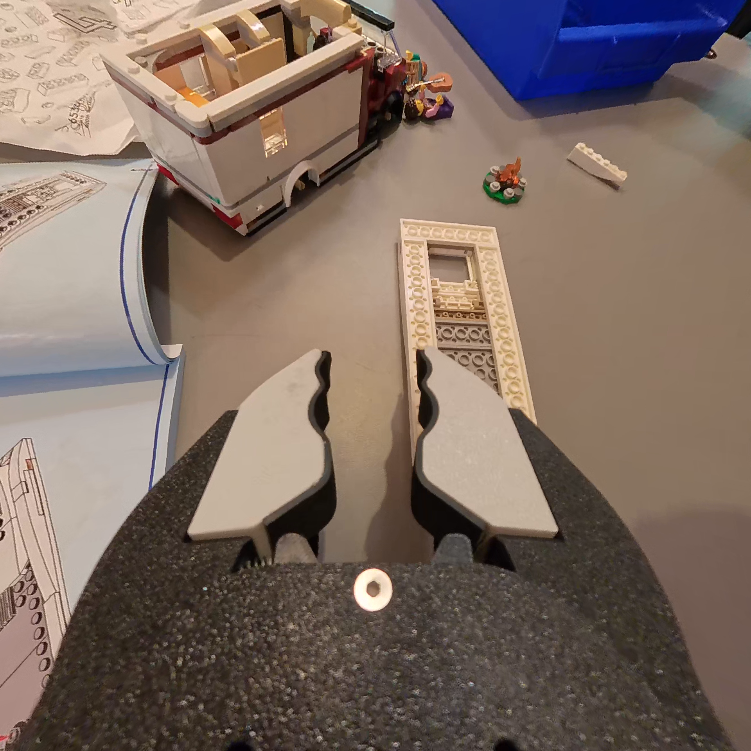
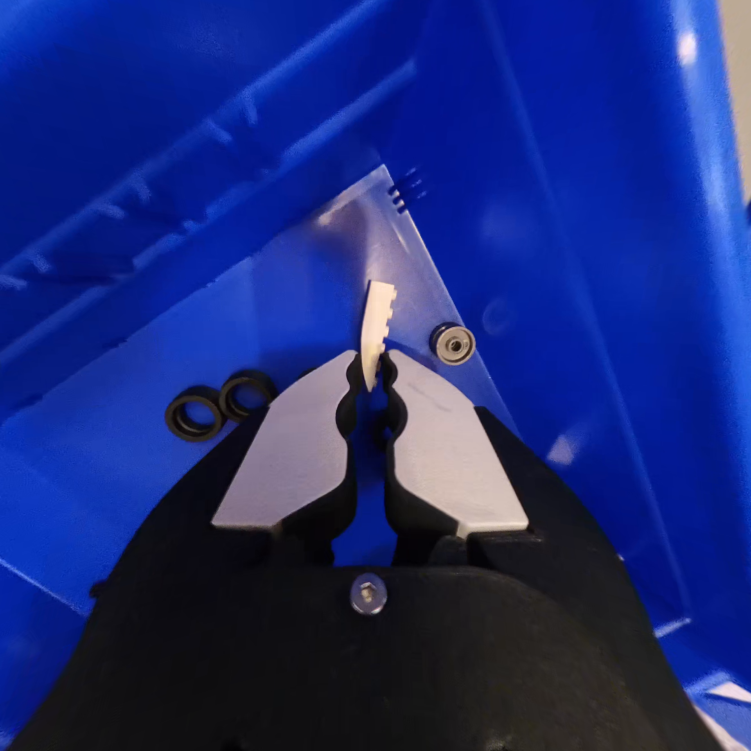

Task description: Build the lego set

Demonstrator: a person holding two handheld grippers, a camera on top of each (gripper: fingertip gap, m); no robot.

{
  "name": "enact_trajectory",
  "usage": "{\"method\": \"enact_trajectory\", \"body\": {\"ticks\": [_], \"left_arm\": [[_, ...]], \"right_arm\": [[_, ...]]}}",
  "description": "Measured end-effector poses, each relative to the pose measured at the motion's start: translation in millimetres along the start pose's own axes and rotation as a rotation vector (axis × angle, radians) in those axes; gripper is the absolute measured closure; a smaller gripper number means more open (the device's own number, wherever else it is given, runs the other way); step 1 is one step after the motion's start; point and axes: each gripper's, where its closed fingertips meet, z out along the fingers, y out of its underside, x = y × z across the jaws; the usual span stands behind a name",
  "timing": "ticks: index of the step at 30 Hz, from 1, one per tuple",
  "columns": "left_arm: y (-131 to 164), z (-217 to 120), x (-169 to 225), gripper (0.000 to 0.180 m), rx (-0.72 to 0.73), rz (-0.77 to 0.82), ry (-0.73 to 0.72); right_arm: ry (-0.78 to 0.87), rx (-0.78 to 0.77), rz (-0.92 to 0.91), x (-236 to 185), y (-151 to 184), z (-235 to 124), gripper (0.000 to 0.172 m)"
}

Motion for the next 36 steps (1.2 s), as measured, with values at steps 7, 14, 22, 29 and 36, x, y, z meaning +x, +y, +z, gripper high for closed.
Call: {"method": "enact_trajectory", "body": {"ticks": [7, 14, 22, 29, 36], "left_arm": [[1, 0, 1, 0.139, -0.004, 0.012, -0.008], [3, 2, 2, 0.139, -0.023, 0.044, -0.020], [4, 1, 2, 0.139, -0.021, 0.051, -0.031], [4, 1, 2, 0.139, -0.021, 0.045, -0.029], [4, 1, 2, 0.139, -0.024, 0.047, -0.024]], "right_arm": [[0.366, 0.093, -0.368, -18, 1, -66, 0.163], [0.583, 0.118, -0.660, -90, 18, -147, 0.163], [0.499, 0.160, -0.744, -152, 24, -165, 0.163], [0.410, 0.191, -0.808, -193, 22, -156, 0.162], [0.268, 0.213, -0.897, -243, 21, -132, 0.162]]}}
